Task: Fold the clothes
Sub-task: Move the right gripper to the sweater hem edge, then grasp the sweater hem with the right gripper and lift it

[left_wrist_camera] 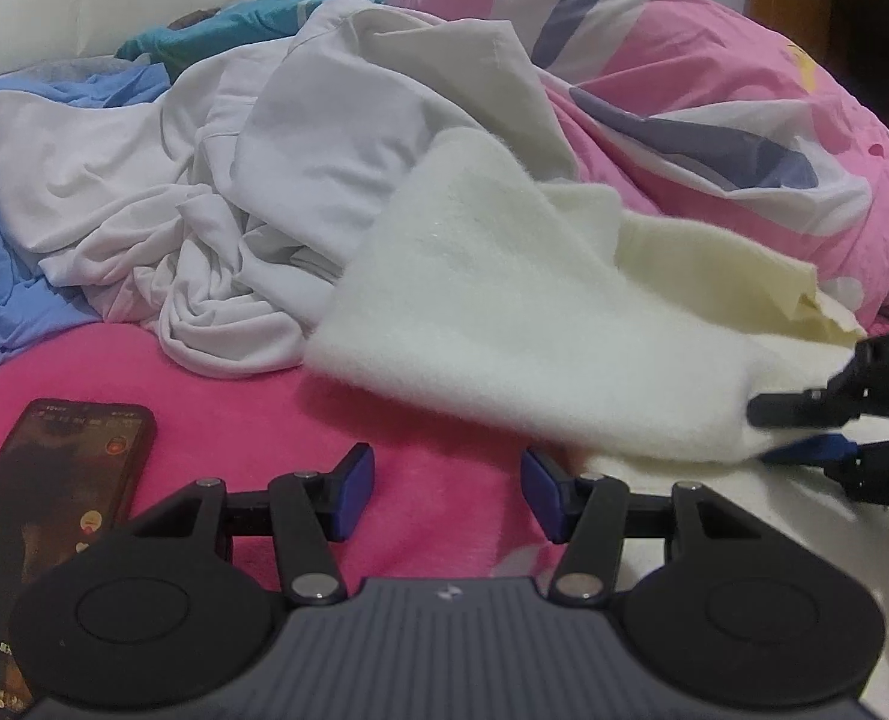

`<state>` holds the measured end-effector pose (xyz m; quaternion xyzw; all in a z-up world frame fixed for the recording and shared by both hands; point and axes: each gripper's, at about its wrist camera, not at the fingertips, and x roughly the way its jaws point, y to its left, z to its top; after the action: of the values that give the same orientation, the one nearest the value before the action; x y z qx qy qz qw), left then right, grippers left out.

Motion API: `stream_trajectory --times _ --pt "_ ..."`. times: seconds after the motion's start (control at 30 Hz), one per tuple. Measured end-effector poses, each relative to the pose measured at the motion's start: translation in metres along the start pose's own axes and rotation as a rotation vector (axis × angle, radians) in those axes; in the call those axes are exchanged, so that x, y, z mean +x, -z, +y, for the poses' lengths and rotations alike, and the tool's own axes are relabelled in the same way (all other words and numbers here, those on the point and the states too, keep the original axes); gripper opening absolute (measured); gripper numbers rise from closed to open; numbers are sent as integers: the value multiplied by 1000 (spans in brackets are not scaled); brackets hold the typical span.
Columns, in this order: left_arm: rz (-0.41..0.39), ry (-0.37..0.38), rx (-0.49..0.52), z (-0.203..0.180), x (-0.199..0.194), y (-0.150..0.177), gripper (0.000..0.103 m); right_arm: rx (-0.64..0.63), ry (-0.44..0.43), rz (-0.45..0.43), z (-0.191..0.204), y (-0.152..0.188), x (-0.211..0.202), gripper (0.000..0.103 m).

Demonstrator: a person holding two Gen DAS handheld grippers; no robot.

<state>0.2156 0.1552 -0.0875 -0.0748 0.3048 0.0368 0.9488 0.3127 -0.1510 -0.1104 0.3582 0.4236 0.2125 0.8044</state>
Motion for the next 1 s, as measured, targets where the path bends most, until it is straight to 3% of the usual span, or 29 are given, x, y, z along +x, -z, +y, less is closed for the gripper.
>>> stream_trajectory --times 0.37,0.7,0.87,1.0 --pt "-28 -10 40 -9 -6 -5 57 -196 -11 -153 23 -8 -41 11" --pt "-56 -13 130 -34 -8 -11 65 -296 45 -309 16 -33 -94 10" --pt "-58 -15 144 -41 -4 -13 65 -283 2 -290 14 -43 -108 10" --pt "-48 -36 151 -42 -1 -11 65 -289 9 -259 14 -37 -97 10"
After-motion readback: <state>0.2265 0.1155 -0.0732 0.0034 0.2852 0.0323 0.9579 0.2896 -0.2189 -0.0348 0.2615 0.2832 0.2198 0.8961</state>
